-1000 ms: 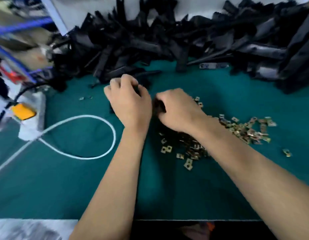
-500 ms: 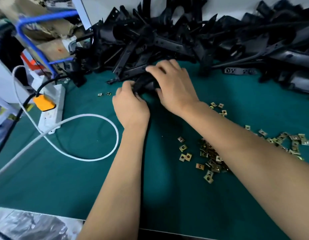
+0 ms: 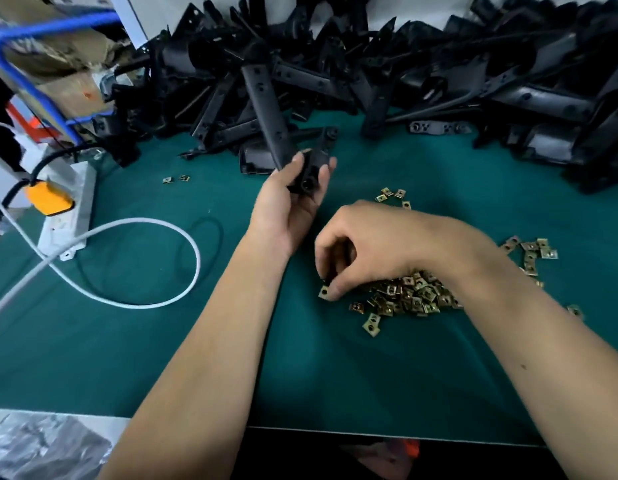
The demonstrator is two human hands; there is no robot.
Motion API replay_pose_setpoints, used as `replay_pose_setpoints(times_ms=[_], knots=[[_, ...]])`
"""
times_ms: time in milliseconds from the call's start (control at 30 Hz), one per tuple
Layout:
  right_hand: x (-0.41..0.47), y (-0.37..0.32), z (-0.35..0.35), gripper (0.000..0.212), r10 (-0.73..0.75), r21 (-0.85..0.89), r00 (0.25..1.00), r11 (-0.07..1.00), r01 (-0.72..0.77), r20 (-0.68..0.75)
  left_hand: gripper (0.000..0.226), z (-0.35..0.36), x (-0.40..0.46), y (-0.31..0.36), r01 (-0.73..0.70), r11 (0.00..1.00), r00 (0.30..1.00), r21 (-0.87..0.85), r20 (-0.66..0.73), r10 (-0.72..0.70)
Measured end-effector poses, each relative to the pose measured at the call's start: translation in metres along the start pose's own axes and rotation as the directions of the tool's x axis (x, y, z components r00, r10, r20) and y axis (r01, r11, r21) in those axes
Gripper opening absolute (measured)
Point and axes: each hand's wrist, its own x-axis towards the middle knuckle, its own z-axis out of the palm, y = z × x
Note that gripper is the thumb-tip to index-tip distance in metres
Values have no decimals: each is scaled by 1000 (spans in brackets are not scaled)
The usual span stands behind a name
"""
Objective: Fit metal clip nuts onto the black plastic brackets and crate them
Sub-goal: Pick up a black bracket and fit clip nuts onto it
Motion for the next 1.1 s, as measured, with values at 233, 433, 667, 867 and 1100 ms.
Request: replay_pose_setpoints(times_ms=[233,433,667,867,1100], knots=[[-3,17,11,15,59,-98,996,993,-65,-71,13,-5,-4,-10,58,993,989,107,126,-71],[-10,55,9,14,193,325,867,945,-38,-459,25,-7,2,-17,-29,907,985,421,168,-47],[-5,56,21,5,436,770,662,523,365,-610,9,-8,4,-17,-12,907,985,421,159,-60],[-2,48,22,18,447,755,619,490,435,-646,13,-7,0,-18,-25,881,980,473,188,-72],[-5,46,21,27,448,747,604,480,460,-659,9,-3,-4,-21,-51,855,974,515,217,-73]])
